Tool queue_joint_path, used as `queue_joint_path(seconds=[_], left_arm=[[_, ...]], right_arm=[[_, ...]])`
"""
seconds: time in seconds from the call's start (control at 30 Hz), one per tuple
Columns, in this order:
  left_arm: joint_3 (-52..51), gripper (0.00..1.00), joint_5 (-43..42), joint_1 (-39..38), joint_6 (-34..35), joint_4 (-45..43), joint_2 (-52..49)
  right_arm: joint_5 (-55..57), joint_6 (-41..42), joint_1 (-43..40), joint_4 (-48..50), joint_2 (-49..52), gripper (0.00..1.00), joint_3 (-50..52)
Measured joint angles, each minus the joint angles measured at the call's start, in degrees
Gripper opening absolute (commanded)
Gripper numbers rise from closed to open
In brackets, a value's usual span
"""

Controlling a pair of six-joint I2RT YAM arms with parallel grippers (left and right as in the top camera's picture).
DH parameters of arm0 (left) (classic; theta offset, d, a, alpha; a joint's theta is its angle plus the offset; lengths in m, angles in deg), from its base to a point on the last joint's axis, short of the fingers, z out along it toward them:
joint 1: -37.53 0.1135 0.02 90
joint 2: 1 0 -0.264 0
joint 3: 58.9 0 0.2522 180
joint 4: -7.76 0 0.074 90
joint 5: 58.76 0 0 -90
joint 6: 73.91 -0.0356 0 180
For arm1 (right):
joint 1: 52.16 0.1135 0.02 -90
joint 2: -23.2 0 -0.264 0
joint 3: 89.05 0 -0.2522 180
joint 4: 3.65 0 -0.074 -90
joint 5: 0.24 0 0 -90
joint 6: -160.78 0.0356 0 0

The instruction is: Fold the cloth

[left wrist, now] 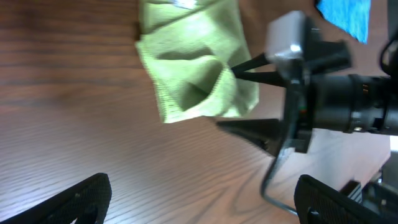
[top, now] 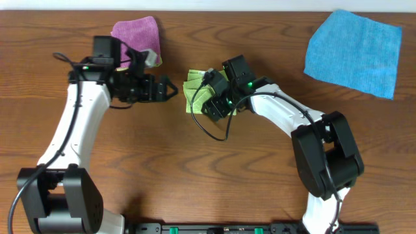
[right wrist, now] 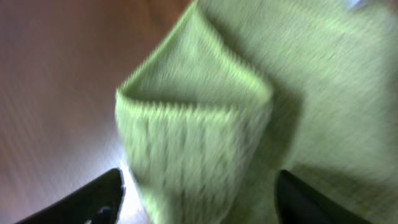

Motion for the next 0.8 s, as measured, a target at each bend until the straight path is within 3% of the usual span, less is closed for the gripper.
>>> queue_joint_path(seconds=[0.07,0.47,0.53,0.57,0.63,0.67,0.8], left_arm=[[0.0,0.95,0.0,2.2,-0.1,0.8,0.0],[0.0,0.95,0.2,5.4,-1.5,1.3,0.0],[0.0,0.95,0.2,5.4,-1.5,1.3,0.0],[0.0,0.95,0.2,5.4,-1.5,1.3,0.0],[0.0,0.95,0.2,5.4,-1.5,1.3,0.0],[0.0,0.95,0.2,5.4,-1.5,1.3,0.0],[0.0,0.95,0.2,5.4,-1.6,1.3,0.0]], right_arm=[[0.6,-0.1,0.0,1.1,0.0,0.45,-0.1],[0.3,0.1,5.8,-2.2,0.0,0.41,-0.2],[0.2,0.3,7.2,-3.8,0.0,0.5,-0.2],[0.1,0.5,7.9,-4.5,0.0,0.67,-0.2],[-0.2,0.7,8.7,-5.7,0.0,0.83,-0.3],[-0.3,0.7,8.8,-5.9,0.0,0.96,-0.3],[1.2,0.9,8.7,-5.8,0.0,0.99,-0.8]])
